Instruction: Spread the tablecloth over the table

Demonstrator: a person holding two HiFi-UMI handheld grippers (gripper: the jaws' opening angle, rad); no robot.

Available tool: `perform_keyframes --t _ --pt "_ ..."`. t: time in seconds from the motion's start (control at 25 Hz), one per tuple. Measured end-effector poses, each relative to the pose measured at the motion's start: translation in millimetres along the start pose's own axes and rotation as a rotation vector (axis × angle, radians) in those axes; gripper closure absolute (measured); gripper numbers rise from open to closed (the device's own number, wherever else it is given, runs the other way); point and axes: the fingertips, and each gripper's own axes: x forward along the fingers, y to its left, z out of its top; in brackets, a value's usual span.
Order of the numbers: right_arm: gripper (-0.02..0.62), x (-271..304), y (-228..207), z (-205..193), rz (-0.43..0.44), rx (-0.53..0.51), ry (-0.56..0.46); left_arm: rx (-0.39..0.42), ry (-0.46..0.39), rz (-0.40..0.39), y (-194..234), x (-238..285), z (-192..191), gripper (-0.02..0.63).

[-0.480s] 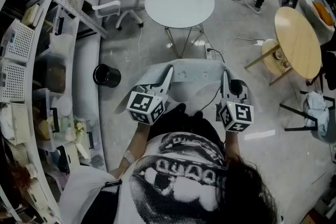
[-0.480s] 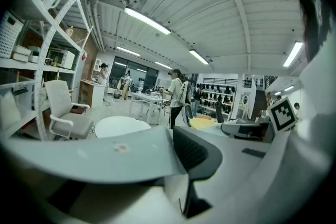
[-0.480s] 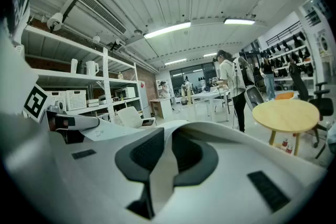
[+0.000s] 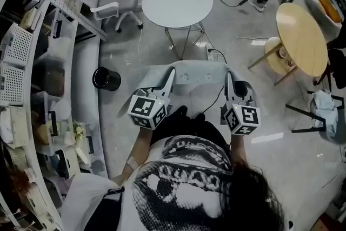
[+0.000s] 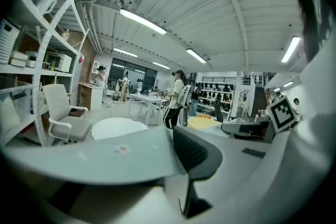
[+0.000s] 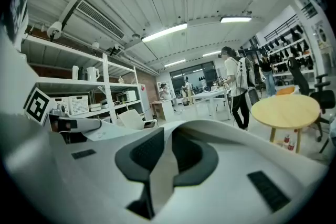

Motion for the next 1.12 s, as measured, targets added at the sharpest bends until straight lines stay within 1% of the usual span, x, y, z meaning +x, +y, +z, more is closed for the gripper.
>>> perform_keyframes --t 0.16,0.32,0.6,0.72,0.8,0.96,1.12 --pt "0.546 -14 -18 2 -0.013 0.011 -0.016 0.015 -0.008 -0.021 -21 8 1 0.554" --pt "0.546 -33 -38 3 -0.044 0.025 -0.037 0.018 -0.009 -0.061 -44 16 0 0.554" --pt "0.549 -66 -76 4 -0.145 0.071 -0.075 0.003 0.019 -0.175 -86 40 -3 0.552" --pt "0.551 -77 -93 8 -0.188 0.086 -0.098 0.008 0.027 -0.220 -102 55 -2 0.552" --pt "0.551 -88 -108 9 -0.232 0.109 -0.117 0.023 0.035 -0.267 -117 68 -1 0.552" --pt "0.551 -114 -149 6 -0.347 0.166 -0.144 0.041 0.062 -0.389 -157 105 -2 0.552" --pt "0.551 -135 -193 4 -0.441 0.189 -0.157 0.076 0.081 -0.490 -198 143 -6 0.552"
